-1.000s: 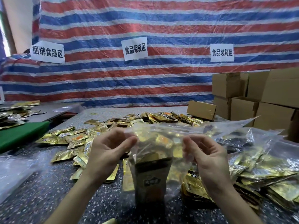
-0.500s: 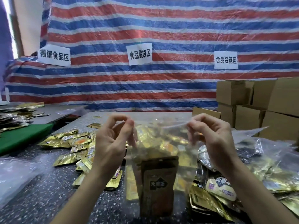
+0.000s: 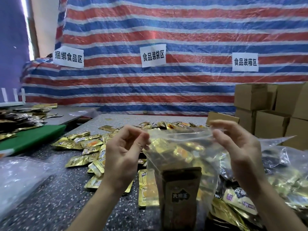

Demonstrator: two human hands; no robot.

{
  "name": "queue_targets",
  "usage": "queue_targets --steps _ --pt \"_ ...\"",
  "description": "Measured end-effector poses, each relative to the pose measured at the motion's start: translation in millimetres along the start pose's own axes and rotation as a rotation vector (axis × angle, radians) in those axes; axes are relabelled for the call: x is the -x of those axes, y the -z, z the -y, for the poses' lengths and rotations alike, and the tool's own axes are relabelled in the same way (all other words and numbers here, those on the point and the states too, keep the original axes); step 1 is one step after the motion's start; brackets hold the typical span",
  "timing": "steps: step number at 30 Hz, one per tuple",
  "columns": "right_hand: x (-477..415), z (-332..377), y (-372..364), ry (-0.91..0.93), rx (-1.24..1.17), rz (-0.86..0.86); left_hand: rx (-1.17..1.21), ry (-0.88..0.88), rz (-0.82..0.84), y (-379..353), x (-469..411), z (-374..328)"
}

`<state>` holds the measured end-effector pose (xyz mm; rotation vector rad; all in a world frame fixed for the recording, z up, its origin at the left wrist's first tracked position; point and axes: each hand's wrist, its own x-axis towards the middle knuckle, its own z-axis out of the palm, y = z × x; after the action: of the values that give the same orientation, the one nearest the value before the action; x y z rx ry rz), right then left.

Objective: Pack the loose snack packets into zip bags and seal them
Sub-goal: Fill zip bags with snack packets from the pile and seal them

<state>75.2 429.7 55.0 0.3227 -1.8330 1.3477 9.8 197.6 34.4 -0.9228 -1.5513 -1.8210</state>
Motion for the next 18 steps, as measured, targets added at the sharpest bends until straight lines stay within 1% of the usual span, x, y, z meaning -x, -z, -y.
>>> queue_targets --steps 1,2,3,5,6,8,9,11,14,18 --pt "-1.2 8.9 0.4 0.039 0.116 -0.015 -0.013 -0.007 -0.001 -0.7 0.5 -1.4" --pt "-3.1 19.6 -0.4 0.115 0.23 -0.013 -0.023 -0.012 -0.002 -1.5 1.0 -2.9" --pt "-5.0 32.5 -4.5 0.203 0.327 0.028 -0.029 -0.018 -0.004 -2.7 1.4 -4.3" --pt "-8.5 57.4 -20.0 0.315 0.498 0.201 -0.03 -0.031 -0.003 -5.7 2.4 -7.4" --pt "-11.2 68.2 -29.2 0.323 0.586 0.293 -0.03 -0.041 0.004 -6.9 3.0 -9.1" --pt "-17.5 83.8 -44.9 0.28 0.719 0.47 -0.028 -0.065 0.017 -7.7 4.2 -11.6" --pt "-20.7 88.9 -50.3 0.246 0.742 0.539 -0.023 -0.07 0.017 -7.3 4.8 -12.6" --pt "-25.4 95.4 -56.6 0.219 0.724 0.599 -0.01 -0.071 0.004 -5.3 5.8 -14.3" --pt "-27.2 98.6 -60.2 0.22 0.702 0.607 0.007 -0.063 -0.01 -3.0 6.8 -15.8" --pt "-24.6 99.4 -64.8 0.284 0.773 0.571 0.001 -0.047 -0.017 -1.0 7.5 -14.4"
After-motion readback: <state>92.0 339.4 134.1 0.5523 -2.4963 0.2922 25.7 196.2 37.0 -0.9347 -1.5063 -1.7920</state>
